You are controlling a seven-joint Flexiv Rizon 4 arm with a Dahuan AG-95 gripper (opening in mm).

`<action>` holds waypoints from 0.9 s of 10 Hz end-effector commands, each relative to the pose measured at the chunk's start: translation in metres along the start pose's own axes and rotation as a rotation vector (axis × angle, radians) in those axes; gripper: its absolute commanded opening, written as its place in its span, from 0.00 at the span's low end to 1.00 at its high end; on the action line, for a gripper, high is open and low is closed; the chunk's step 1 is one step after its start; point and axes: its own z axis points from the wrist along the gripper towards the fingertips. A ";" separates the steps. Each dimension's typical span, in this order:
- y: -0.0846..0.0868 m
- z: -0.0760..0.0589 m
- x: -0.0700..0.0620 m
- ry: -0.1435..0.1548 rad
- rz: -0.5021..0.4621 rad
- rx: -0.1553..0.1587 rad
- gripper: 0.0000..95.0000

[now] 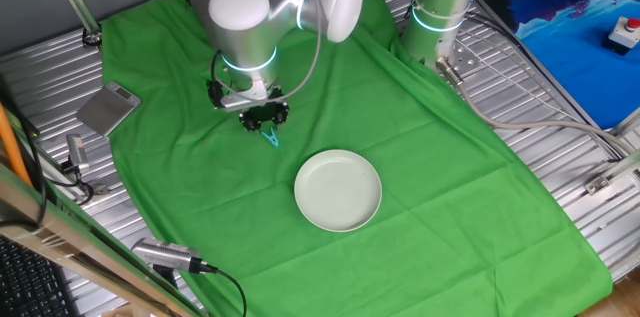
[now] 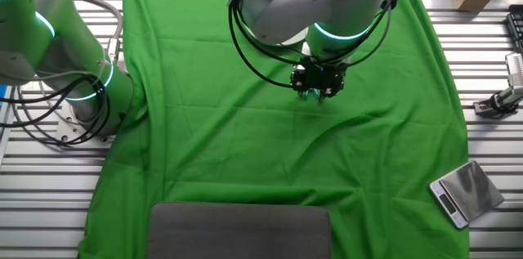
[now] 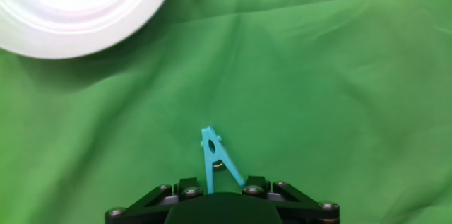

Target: Use a clamp

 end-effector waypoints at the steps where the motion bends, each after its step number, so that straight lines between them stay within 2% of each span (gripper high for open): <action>1: 0.000 0.000 0.000 -0.003 -0.015 0.003 0.40; 3: 0.001 0.001 -0.002 -0.015 -0.026 0.002 0.40; 4: 0.001 0.001 -0.003 -0.018 -0.032 0.002 0.20; 5: 0.001 0.001 -0.004 -0.018 -0.029 0.002 0.20; 6: 0.001 0.001 -0.004 -0.018 -0.032 0.002 0.00; 9: 0.001 0.001 -0.004 -0.021 -0.031 0.002 0.00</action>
